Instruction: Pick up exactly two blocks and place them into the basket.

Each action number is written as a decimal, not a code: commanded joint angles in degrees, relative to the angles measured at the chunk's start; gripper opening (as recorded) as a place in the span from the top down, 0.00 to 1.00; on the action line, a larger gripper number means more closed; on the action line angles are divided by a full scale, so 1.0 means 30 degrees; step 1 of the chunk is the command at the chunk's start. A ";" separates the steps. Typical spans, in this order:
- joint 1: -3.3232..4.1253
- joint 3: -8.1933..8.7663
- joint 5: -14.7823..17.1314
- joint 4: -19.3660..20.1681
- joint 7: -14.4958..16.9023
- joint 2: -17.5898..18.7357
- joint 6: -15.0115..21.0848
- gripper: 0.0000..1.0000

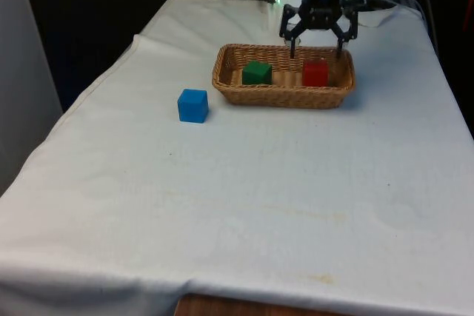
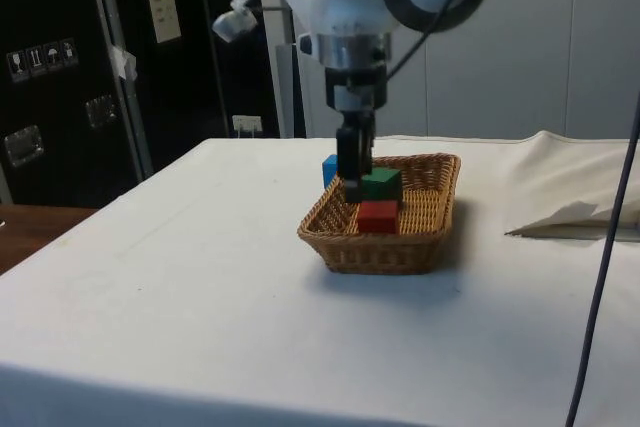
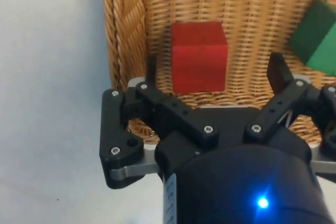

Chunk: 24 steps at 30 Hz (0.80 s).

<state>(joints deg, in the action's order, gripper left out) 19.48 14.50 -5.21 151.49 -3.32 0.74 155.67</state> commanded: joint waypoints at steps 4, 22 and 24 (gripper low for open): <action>0.0000 -0.0019 0.0000 -0.0955 0.0000 -0.0038 -0.0936 0.00; 0.0000 -0.0382 0.0000 -0.3495 -0.0707 -0.0554 -0.3896 0.00; -0.0019 -0.0363 -0.0095 -0.3724 -0.0993 -0.0630 -0.4335 0.00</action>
<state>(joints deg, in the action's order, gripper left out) 19.48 13.41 -5.21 140.09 -6.02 -0.92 142.90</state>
